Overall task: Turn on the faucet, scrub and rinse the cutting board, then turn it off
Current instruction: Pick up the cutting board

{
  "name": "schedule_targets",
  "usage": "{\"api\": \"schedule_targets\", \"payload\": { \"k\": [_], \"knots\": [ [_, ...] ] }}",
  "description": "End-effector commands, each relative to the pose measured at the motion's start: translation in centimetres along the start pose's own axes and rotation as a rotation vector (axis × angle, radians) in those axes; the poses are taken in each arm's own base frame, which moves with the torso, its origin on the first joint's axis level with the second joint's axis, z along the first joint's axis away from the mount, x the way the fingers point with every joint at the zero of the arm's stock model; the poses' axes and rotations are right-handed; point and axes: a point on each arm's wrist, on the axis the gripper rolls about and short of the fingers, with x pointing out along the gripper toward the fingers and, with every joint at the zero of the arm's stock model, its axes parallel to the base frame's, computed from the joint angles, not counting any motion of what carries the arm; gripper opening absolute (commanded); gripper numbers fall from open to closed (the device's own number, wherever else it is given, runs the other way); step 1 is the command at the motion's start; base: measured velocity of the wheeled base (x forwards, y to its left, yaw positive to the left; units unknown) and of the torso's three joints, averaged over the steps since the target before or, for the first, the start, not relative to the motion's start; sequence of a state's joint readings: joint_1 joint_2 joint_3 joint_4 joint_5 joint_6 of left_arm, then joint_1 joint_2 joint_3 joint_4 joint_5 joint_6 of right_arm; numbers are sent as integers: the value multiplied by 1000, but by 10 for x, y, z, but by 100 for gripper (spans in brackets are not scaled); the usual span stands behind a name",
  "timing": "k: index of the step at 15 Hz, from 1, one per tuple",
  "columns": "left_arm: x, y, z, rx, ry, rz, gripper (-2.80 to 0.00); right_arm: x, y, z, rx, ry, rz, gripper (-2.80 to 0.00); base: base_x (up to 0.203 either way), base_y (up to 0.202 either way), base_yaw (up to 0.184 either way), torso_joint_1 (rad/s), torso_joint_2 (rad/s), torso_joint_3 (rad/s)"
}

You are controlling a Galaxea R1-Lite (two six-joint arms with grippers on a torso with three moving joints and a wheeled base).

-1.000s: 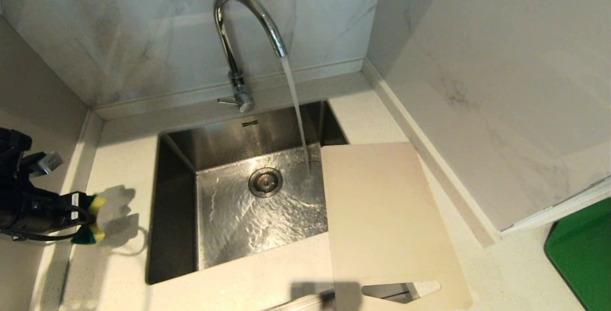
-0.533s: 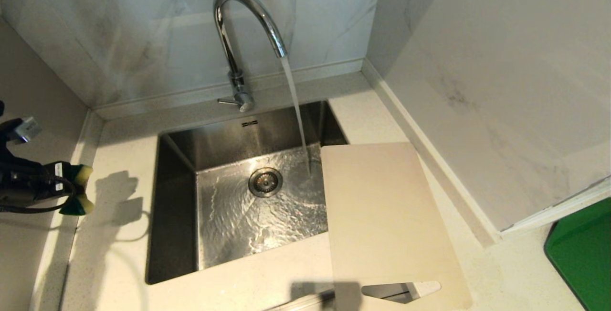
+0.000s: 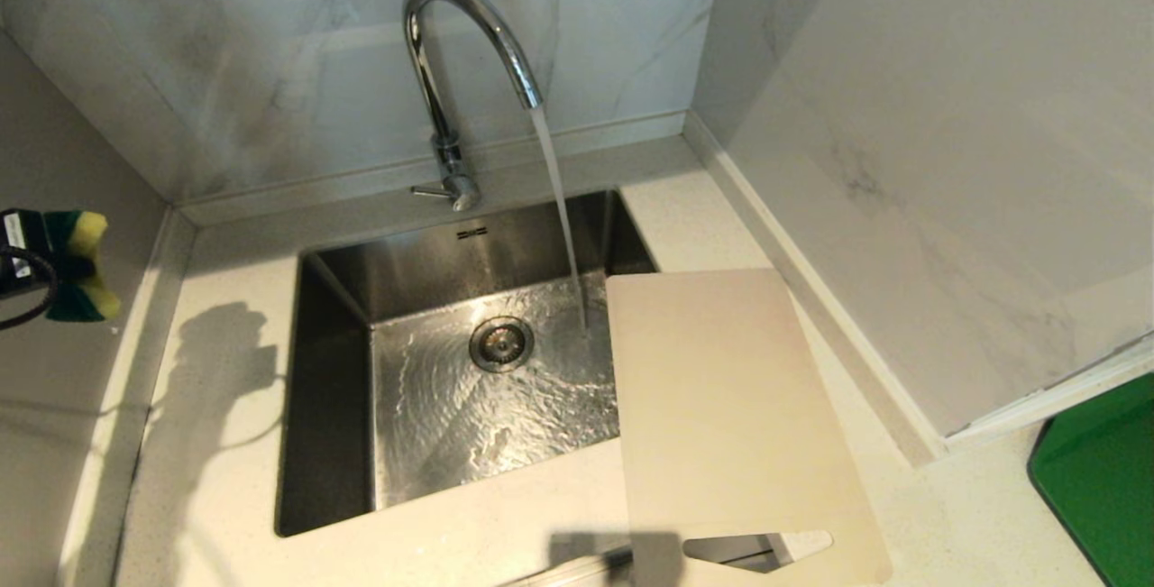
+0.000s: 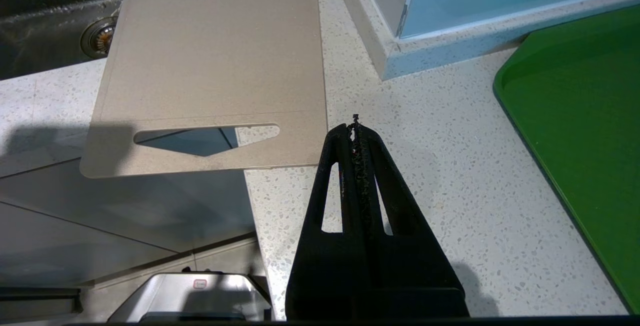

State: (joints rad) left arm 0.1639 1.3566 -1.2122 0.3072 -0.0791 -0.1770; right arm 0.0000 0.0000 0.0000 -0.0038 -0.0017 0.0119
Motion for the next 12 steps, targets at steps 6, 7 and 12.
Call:
{"api": "schedule_targets", "payload": {
  "k": [6, 7, 12],
  "knots": [
    [-75, -6, 2, 5, -211, -49, -280, 0, 0, 0, 0, -1, 0, -280, 0, 0, 0, 0, 0, 0],
    [-82, -7, -1, -4, -220, -65, -280, 0, 0, 0, 0, 1, 0, -280, 0, 0, 0, 0, 0, 0],
    [-91, -3, -27, -22, -232, -97, -280, 0, 0, 0, 0, 1, 0, -280, 0, 0, 0, 0, 0, 0]
  ]
}}
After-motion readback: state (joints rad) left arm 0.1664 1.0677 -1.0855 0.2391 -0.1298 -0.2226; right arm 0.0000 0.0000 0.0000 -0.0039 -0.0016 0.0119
